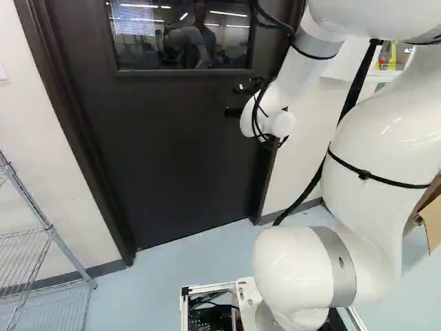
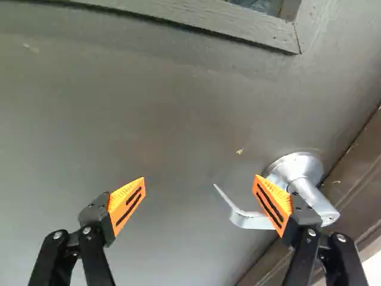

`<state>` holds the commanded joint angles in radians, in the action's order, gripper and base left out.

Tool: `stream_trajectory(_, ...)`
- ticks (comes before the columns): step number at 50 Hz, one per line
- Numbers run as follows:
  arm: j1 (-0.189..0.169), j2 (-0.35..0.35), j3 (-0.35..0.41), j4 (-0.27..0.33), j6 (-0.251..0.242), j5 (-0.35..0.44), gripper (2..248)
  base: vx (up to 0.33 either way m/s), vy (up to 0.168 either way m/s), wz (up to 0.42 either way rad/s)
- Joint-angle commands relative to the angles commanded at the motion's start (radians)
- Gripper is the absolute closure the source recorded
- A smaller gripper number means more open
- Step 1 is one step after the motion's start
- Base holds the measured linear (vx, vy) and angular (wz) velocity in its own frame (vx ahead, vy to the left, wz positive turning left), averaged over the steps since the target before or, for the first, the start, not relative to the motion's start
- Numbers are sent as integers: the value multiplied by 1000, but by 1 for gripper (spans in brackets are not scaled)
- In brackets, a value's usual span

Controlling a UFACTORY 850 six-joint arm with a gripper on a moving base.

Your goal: Open the door and move inside

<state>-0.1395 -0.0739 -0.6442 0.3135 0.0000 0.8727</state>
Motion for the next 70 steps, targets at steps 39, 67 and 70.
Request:
stream_trajectory(39,13,-48,44,0,0,0,3,0,0,0)
stream_trajectory(67,13,-113,42,0,0,0,3,0,0,0)
stream_trajectory(70,13,-120,43,0,0,0,3,0,0,0)
